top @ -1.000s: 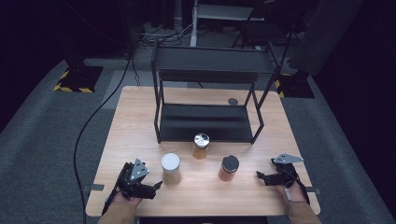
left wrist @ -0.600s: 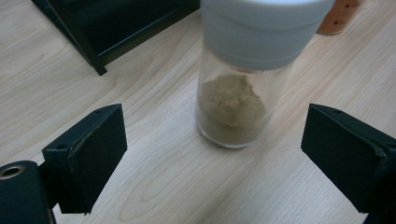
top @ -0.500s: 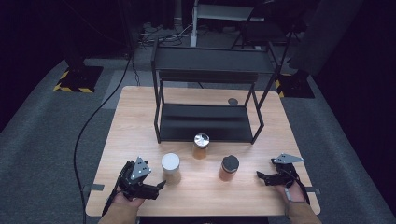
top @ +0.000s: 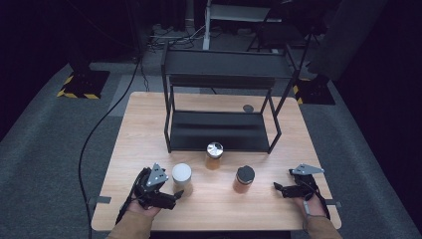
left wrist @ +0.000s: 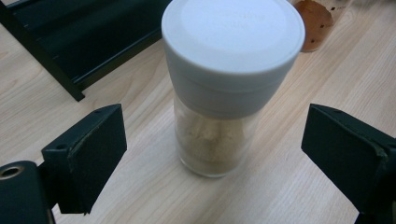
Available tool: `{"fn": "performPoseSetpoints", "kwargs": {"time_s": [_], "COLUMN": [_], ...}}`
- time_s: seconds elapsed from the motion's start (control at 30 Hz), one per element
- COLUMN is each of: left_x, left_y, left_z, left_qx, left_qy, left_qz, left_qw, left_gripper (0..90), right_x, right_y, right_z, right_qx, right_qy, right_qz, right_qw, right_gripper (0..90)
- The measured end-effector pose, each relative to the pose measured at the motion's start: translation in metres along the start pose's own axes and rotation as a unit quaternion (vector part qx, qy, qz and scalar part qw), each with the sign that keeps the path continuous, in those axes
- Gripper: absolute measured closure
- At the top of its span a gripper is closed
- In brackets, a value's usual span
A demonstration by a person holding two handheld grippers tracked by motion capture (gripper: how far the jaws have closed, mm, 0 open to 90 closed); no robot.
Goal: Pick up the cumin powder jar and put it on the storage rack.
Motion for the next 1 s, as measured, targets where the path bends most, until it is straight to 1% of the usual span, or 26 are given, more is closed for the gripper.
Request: {"fn": "performPoseSetpoints", "kwargs": {"time_s": [0.2,0.37,0.5,0.67,0.73,0.77,0.8,0.83,0.87,0.97,1.0], "left_x": [-0.007,-0.014,-0.017,-0.022,-0.023,-0.023,-0.022,-0.022,-0.022,-0.023,-0.023], "left_y": [0.004,0.007,0.009,0.011,0.012,0.012,0.011,0.009,0.009,0.009,0.009], "left_z": [-0.006,-0.012,-0.015,-0.021,-0.022,-0.024,-0.025,-0.027,-0.029,-0.031,-0.032], "left_qx": [-0.001,-0.008,-0.010,-0.012,-0.019,-0.025,-0.031,-0.037,-0.039,-0.038,-0.036], "left_qy": [-0.004,-0.005,-0.006,0.000,0.002,0.002,0.000,0.004,0.007,0.010,0.014], "left_qz": [0.005,0.010,0.014,0.020,0.029,0.034,0.034,0.032,0.031,0.030,0.028], "left_qw": [1.0000,0.9999,0.9998,0.9997,0.9994,0.9991,0.9989,0.9988,0.9987,0.9988,0.9988], "left_gripper": [7.9,9.4,11.2,13.4,18.3,27.0,30.7,32.5,32.6,32.8,32.8], "right_x": [0.000,0.000,0.000,0.001,0.001,0.001,0.001,0.001,0.001,0.001,0.001], "right_y": [0.000,0.001,0.001,0.001,0.002,0.002,0.002,0.002,0.002,0.002,0.002], "right_z": [0.000,0.000,0.000,0.001,0.001,0.001,0.001,0.001,0.001,0.001,0.001], "right_qx": [-0.001,-0.003,-0.005,-0.007,-0.008,-0.008,-0.008,-0.009,-0.009,-0.009,-0.009], "right_qy": [-0.001,-0.002,-0.002,-0.003,-0.003,-0.003,-0.004,-0.004,-0.004,-0.004,-0.004], "right_qz": [0.002,0.004,0.006,0.009,0.009,0.010,0.011,0.011,0.011,0.011,0.011], "right_qw": [1.0000,1.0000,1.0000,0.9999,0.9999,0.9999,0.9999,0.9999,0.9999,0.9999,0.9999], "right_gripper": [8.0,8.9,9.3,10.0,10.2,10.5,10.6,10.6,10.7,10.8,10.9]}}
Point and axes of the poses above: each handheld gripper's, and its own axes: x roughly backward along the jaws, z roughly out of its underside, y roughly to its left, the point moved 9 cm from there along -x, roughly forward along the jaws, and after that the axes turned 4 degrees about z, right-handed, at the moved point
